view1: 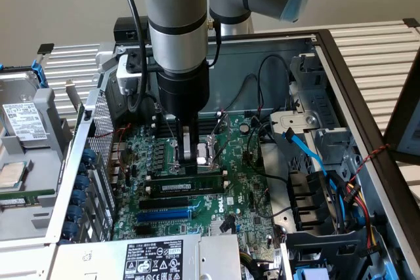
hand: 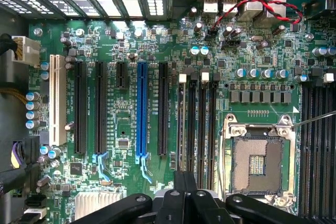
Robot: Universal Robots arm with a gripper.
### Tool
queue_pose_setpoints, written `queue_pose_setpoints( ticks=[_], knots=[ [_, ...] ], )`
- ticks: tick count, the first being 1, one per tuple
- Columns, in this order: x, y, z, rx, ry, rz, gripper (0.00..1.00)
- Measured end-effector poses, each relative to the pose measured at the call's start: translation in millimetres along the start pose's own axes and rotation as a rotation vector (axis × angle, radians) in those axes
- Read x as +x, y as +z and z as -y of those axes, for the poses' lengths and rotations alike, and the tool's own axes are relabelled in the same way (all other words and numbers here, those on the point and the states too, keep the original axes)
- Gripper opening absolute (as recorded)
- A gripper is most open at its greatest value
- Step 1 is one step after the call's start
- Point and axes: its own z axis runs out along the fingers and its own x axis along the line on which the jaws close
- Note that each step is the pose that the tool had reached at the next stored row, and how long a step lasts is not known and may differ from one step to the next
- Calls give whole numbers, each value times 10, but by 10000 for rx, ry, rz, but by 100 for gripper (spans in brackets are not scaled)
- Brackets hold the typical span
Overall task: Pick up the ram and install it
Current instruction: 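Press down the ram until it locks into place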
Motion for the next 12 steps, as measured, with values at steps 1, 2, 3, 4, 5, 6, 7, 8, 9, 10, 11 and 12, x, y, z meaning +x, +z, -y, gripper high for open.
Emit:
queue_pose_setpoints(
  ticks=[1,2,3,4,5,6,7,8,9,10,11,12],
  knots=[
    [0,0,0,0,0,0,11],
    [0,0,0,0,0,0,11],
    [0,0,6,-2,-1,0,11],
    [2,5,24,-13,-2,0,11],
    [3,17,43,-23,0,0,11],
    [4,33,63,-33,0,-2,11],
    [4,51,71,-37,-1,-2,11],
    [4,69,75,-42,-1,-1,11],
    [4,88,77,-46,0,-1,11],
    [4,106,77,-49,1,-2,11],
    [4,124,78,-54,1,-2,11],
    [4,142,79,-58,0,-1,11]
  ],
)
